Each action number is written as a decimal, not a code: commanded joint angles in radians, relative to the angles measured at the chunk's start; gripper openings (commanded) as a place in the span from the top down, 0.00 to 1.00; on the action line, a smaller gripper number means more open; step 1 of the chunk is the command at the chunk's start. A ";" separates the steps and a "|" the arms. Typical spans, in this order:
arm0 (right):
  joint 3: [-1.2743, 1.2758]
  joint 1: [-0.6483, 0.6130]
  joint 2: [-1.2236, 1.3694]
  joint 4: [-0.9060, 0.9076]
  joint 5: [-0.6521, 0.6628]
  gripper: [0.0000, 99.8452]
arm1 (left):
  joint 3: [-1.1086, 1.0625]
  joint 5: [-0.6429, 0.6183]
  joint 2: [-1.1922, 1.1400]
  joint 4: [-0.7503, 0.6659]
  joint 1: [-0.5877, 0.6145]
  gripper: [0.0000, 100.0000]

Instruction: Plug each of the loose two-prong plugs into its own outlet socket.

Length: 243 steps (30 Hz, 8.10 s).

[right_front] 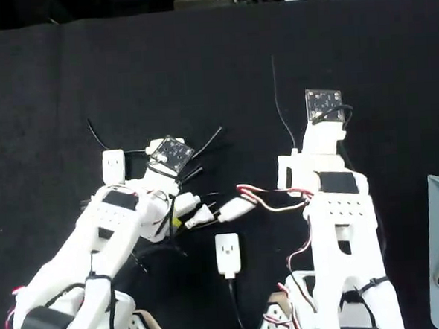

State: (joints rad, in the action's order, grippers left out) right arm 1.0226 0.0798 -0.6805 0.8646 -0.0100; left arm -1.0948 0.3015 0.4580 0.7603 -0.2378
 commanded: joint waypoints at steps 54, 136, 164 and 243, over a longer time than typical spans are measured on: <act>-0.002 0.008 -0.019 -0.040 -0.006 0.99 | 0.323 0.051 -0.206 0.095 -0.004 0.87; -0.208 -0.273 -0.027 0.144 -0.006 0.99 | 0.082 -0.034 0.830 0.443 0.461 0.73; -0.136 -0.921 -0.432 0.048 0.000 0.99 | -0.102 -0.304 1.088 0.281 0.495 0.73; 0.048 -0.890 0.473 -0.898 0.046 0.99 | -0.145 -0.391 1.089 0.295 0.748 0.73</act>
State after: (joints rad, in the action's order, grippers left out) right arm 1.1040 -0.8086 -0.2294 -0.0207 0.0299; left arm -1.2497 -0.0836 1.5382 1.0733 0.5002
